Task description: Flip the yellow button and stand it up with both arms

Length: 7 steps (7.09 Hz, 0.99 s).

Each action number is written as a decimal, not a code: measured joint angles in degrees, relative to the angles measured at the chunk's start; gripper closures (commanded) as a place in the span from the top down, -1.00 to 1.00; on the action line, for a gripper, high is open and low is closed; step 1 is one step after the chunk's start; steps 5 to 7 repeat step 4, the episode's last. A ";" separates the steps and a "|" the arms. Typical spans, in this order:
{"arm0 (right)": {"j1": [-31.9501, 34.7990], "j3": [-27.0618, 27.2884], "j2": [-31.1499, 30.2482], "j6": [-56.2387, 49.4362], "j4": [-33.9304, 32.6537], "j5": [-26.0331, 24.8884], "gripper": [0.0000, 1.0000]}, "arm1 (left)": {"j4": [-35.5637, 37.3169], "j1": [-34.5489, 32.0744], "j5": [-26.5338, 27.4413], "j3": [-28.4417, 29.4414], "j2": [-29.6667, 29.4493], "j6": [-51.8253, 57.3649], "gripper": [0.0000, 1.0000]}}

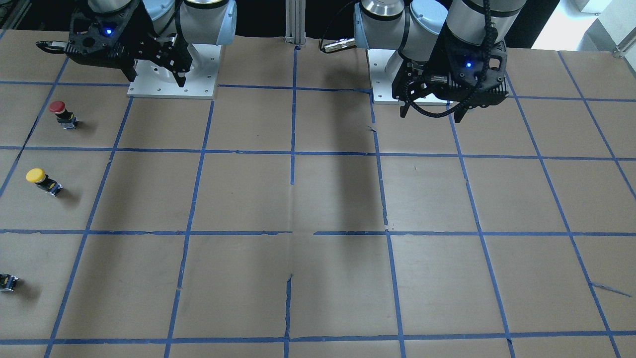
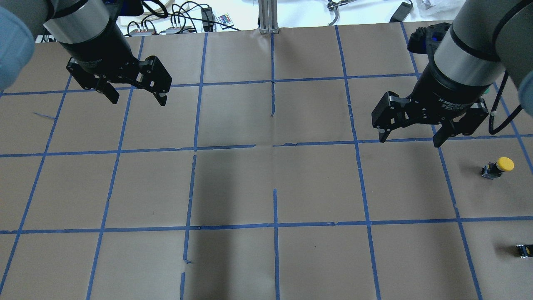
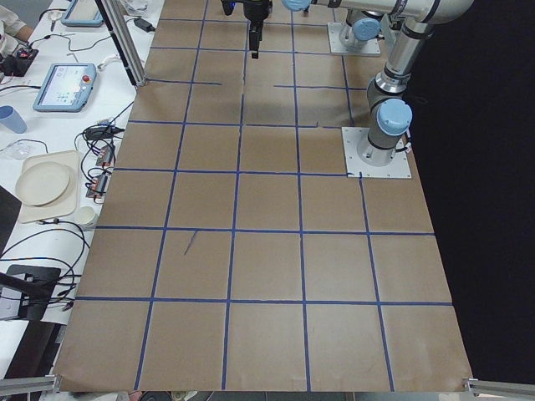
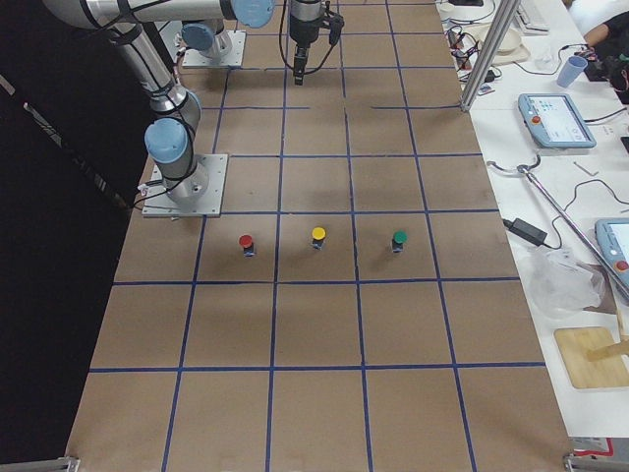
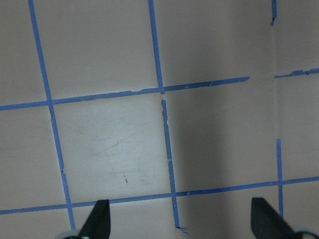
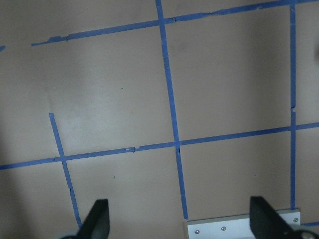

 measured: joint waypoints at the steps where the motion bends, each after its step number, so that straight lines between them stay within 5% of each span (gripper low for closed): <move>1: -0.01 0.04 0.01 -0.03 0.12 -0.66 1.00 | 0.00 0.04 0.08 0.01 0.18 0.11 0.99; 7: -0.01 0.08 -0.05 -0.23 0.23 -1.59 1.00 | 0.07 0.02 -0.34 -0.02 -0.05 -0.08 0.99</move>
